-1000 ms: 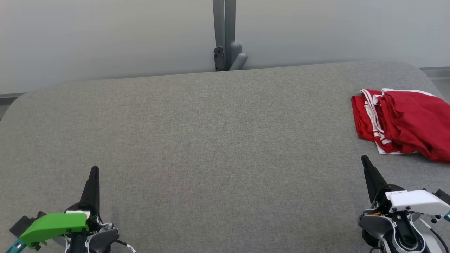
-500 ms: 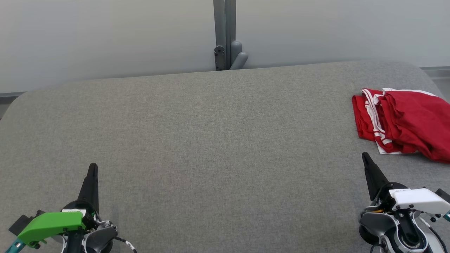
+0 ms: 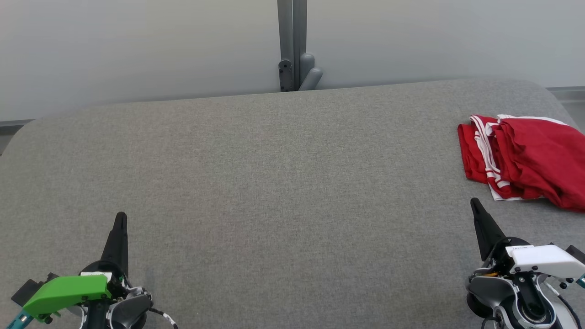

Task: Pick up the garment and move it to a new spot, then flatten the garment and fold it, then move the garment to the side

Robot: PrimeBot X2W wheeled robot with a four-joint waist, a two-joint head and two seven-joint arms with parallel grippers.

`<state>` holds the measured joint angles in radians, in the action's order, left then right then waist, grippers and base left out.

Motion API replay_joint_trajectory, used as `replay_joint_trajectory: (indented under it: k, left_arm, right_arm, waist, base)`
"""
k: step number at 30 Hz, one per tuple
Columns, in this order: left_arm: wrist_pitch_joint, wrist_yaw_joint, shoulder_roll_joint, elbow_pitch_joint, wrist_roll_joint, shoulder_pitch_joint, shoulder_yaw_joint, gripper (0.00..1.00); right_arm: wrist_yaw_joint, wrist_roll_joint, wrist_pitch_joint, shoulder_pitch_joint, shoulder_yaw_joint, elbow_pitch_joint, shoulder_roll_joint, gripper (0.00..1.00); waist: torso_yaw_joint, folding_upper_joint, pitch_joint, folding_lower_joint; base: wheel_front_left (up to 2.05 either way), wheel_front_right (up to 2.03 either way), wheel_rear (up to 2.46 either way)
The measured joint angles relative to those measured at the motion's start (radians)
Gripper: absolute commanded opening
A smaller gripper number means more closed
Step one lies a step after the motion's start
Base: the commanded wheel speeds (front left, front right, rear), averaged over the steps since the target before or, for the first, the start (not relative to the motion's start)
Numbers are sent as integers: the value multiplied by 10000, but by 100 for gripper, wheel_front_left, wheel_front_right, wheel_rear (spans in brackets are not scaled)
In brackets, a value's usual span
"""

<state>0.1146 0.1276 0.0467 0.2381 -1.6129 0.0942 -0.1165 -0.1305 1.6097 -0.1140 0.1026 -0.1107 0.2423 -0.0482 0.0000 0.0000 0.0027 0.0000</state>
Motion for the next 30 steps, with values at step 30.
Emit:
replay_joint_trajectory:
  k: [30]
  left_arm:
    - [0,0,0,-2,0,0,0,0]
  right_arm:
    - [0,0,0,1,0,-2,0,0]
  waist:
    - [0,0,0,0]
  base:
    - [0,0,0]
